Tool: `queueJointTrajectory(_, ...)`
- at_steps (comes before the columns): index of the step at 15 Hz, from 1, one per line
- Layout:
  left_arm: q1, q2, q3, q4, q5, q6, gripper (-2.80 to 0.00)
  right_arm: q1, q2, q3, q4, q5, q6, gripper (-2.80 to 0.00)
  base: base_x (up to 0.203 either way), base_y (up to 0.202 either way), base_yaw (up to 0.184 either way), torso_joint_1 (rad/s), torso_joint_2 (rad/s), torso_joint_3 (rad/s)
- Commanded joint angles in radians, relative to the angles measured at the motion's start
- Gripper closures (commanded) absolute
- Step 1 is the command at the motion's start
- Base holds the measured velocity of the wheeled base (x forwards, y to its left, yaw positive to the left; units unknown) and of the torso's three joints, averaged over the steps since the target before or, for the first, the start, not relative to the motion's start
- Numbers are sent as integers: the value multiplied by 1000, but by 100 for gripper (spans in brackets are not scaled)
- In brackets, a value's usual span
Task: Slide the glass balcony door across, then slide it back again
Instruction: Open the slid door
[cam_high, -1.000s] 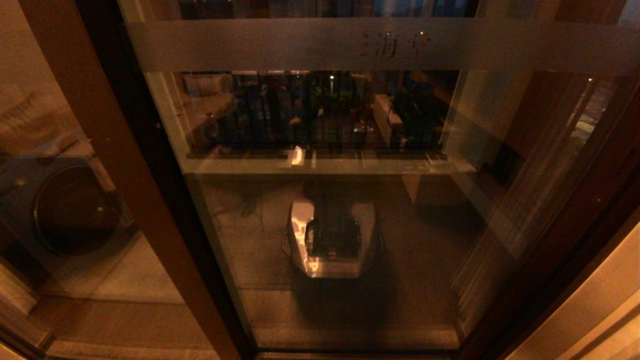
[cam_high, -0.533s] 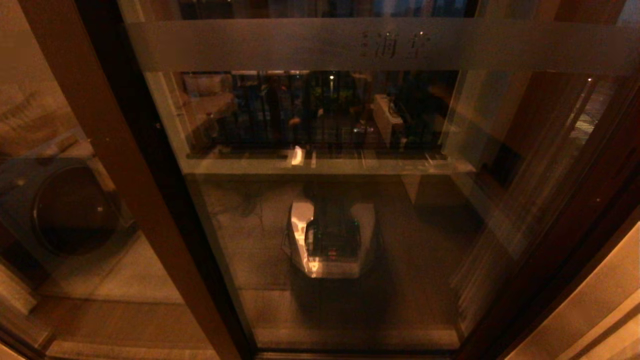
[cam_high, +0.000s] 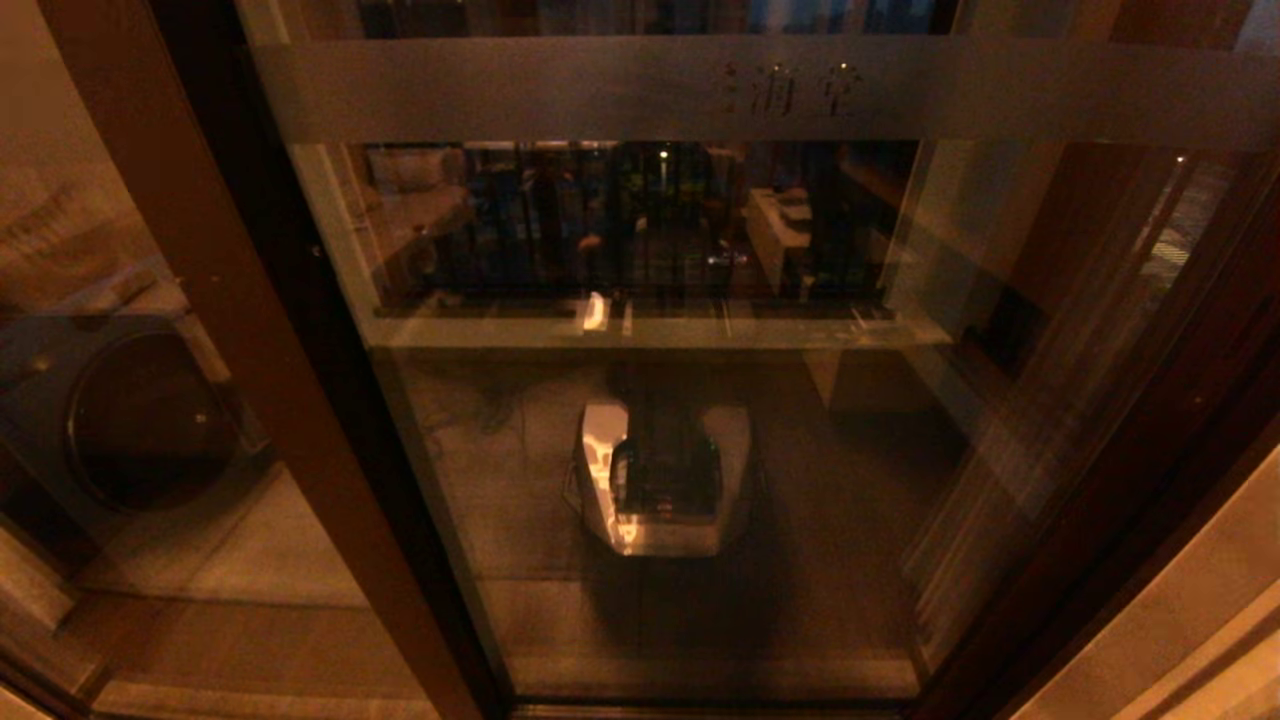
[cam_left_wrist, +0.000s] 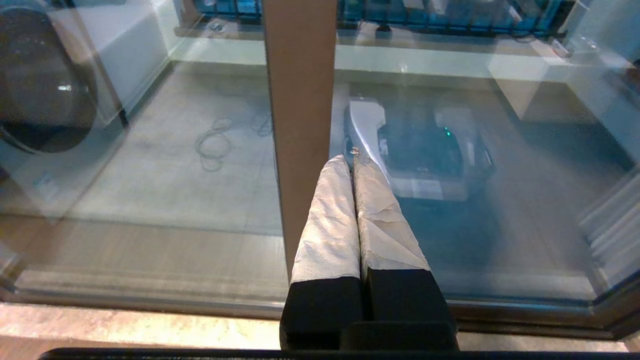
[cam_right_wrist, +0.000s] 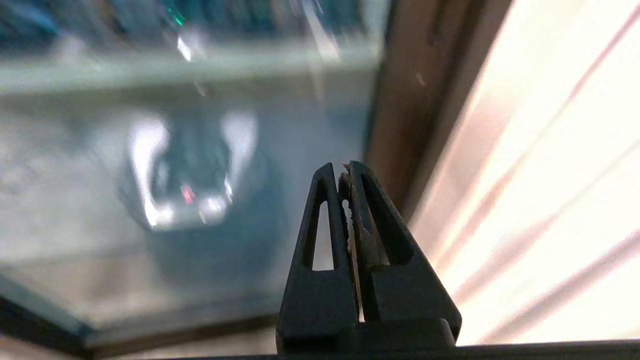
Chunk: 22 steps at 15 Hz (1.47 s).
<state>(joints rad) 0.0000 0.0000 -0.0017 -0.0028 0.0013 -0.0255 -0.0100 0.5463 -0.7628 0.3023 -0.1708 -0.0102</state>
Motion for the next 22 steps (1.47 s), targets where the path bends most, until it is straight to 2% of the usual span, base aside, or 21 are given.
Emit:
queueJointTrajectory(1,-1,0,0,0,0,-1,0,-9,183,-138,122,-20,11,0,0,0,0,0,0,0)
queueJointTrajectory(2,0,0,0,0,0,-1,0,-28,242,-200,174,-28,18,0,0,0,0,0,0,0)
queueJointTrajectory(4,0,0,0,0,0,-1,0,-128,371,-319,224,-37,15,0,0,0,0,0,0,0)
queueJointTrajectory(7,0,0,0,0,0,-1,0,-273,517,-398,234,-15,-41,0,0,0,0,0,0,0)
queueJointTrajectory(9,0,0,0,0,0,-1,0,-385,586,-403,201,64,-76,0,0,0,0,0,0,0)
queueJointTrajectory(11,-2,0,0,0,0,-1,0,-552,660,-398,130,167,-135,0,0,0,0,0,0,0)
queueJointTrajectory(12,-1,0,0,0,0,-1,0,-640,701,-393,91,234,-170,0,0,0,0,0,0,0)
queueJointTrajectory(14,-1,0,0,0,0,-1,0,-763,741,-387,36,435,-224,0,0,0,0,0,0,0)
queueJointTrajectory(15,0,0,0,0,0,0,0,-796,752,-381,20,529,-234,0,0,0,0,0,0,0)
queueJointTrajectory(17,0,0,0,0,0,4,0,-808,773,-342,-1,679,-256,0,0,0,0,0,0,0)
queueJointTrajectory(19,0,0,0,-2,0,4,0,-802,815,-354,-84,784,-295,0,0,0,0,0,0,0)
queueJointTrajectory(22,0,0,0,-2,-1,4,0,-813,891,-447,-129,799,-304,0,0,0,0,0,0,0)
